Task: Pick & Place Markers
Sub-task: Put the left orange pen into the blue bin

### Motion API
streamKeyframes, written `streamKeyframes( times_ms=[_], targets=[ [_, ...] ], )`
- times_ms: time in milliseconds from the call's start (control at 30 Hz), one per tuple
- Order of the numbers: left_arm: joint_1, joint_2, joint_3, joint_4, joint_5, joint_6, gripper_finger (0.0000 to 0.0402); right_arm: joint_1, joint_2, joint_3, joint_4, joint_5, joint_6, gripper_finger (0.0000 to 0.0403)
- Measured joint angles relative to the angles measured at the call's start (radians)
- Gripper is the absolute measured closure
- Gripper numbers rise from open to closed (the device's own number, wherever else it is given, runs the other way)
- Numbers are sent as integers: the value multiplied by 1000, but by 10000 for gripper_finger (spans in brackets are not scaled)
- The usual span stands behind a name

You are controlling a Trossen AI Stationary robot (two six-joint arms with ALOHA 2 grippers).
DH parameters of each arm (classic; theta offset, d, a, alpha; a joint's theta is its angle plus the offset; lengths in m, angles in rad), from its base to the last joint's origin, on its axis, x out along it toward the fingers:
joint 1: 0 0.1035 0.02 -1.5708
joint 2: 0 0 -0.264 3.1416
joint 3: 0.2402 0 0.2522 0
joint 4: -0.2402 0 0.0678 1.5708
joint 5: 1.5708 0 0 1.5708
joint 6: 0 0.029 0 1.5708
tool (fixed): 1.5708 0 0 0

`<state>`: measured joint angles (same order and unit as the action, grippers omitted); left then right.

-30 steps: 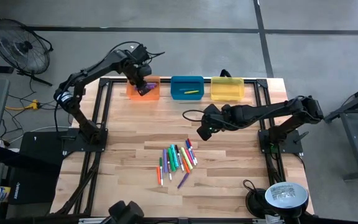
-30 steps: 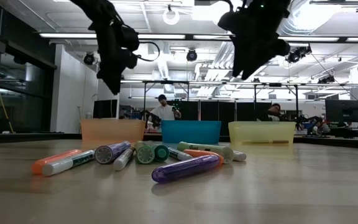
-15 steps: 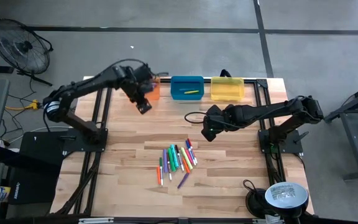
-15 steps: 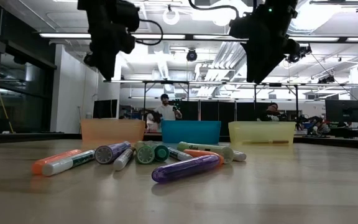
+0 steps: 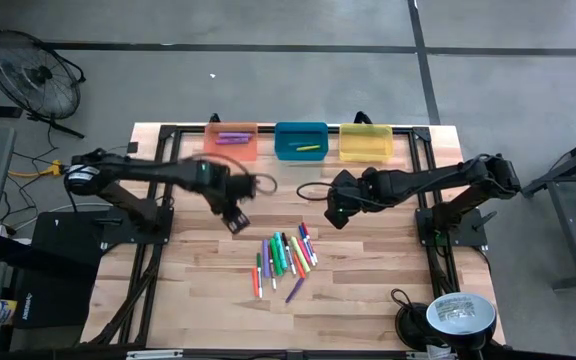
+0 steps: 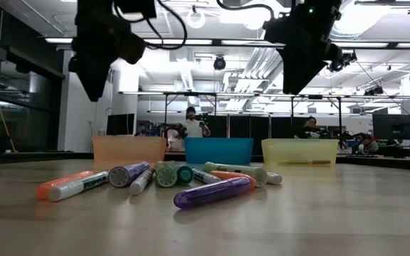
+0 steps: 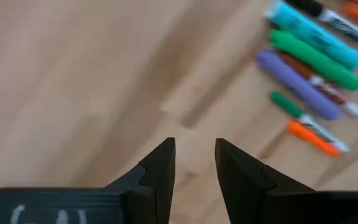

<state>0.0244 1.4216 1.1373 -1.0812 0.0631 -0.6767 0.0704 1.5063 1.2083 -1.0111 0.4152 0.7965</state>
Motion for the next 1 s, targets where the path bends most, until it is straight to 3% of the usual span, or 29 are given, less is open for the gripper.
streamKeyframes(
  times_ms=[300,567,800,1000],
  targets=[
    [-283,0,-52,144,-122,-433,291,50,0,0,0,2,-20,257],
    [-449,9,-82,226,-213,-834,291,80,0,0,4,2,-20,256],
    [-498,92,-82,268,-206,-993,291,84,0,0,14,-5,-11,256],
    [-496,178,-82,428,-178,-972,291,94,0,0,16,-8,16,257]
  ],
)
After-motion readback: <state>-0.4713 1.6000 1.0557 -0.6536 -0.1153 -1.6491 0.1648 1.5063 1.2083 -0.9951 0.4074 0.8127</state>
